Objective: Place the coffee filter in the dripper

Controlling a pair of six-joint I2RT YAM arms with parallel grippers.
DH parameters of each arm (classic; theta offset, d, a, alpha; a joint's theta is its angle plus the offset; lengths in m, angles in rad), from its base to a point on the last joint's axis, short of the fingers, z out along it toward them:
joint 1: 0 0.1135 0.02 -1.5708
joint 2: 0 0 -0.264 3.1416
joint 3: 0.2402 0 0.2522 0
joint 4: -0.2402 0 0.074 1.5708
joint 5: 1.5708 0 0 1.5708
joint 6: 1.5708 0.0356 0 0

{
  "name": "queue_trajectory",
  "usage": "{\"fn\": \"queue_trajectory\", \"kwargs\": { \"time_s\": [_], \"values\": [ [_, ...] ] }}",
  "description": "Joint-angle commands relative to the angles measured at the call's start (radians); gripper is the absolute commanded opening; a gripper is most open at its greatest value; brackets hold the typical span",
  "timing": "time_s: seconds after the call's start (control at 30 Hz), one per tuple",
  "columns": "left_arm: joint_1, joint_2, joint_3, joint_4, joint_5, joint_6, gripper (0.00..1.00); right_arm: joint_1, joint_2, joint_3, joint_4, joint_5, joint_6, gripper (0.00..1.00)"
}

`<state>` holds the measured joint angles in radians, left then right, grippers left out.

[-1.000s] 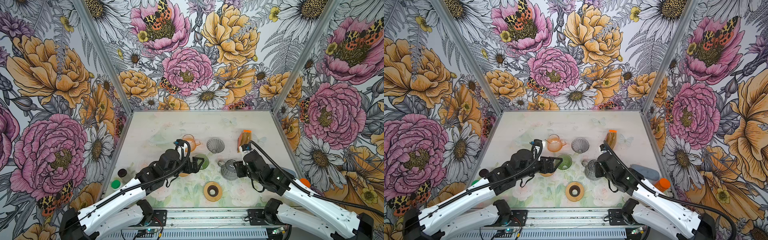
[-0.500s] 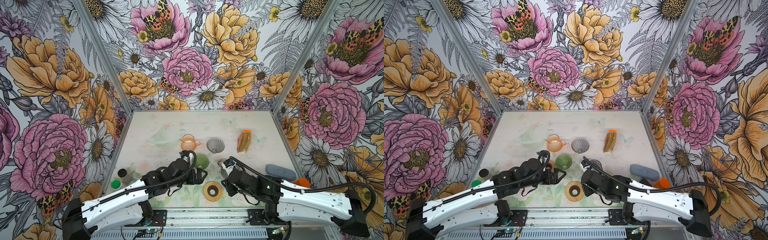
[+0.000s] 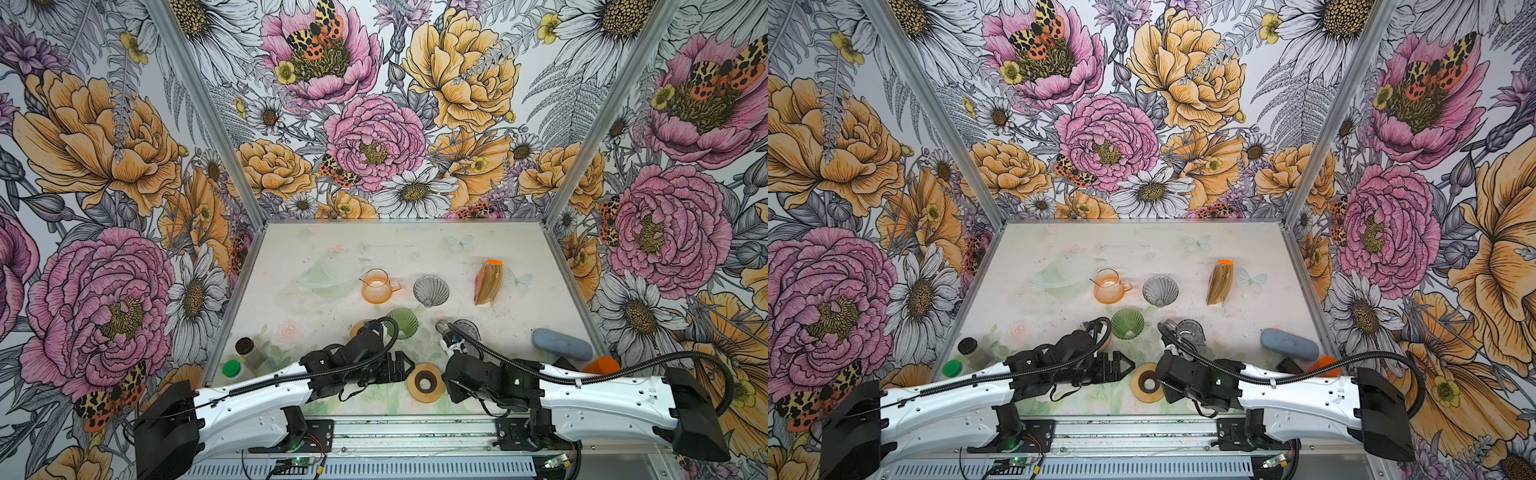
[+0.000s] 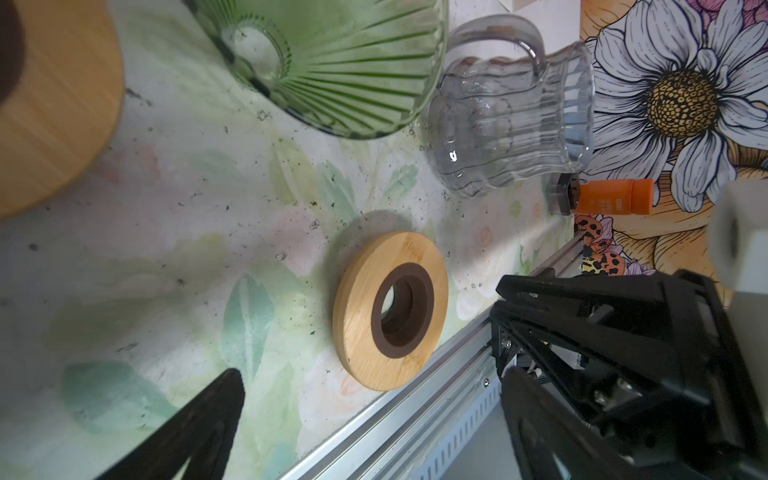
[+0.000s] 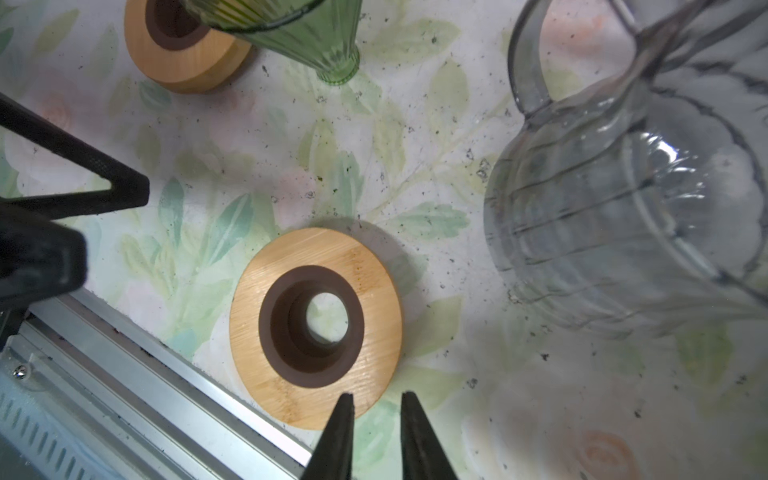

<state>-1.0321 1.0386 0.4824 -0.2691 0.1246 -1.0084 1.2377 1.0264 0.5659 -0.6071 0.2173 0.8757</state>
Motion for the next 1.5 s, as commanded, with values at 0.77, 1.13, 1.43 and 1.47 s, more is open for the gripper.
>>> {"fn": "queue_trajectory", "kwargs": {
  "time_s": [0.77, 1.13, 1.43, 1.47],
  "values": [
    [0.027, 0.242, 0.063, 0.104, 0.217, 0.008, 0.82, -0.022, 0.109, -0.088, 0.172, -0.032, 0.055, 0.18],
    [0.032, 0.275, 0.047, 0.196, 0.267, -0.047, 0.7, -0.023, 0.121, -0.121, 0.21, -0.038, 0.073, 0.16],
    [0.016, 0.335, 0.056, 0.267, 0.29, -0.092, 0.58, -0.022, 0.118, -0.13, 0.215, -0.036, 0.075, 0.15],
    [0.015, 0.337, 0.058, 0.272, 0.289, -0.096, 0.56, -0.021, 0.116, -0.131, 0.217, -0.035, 0.077, 0.15]
  ]
}}
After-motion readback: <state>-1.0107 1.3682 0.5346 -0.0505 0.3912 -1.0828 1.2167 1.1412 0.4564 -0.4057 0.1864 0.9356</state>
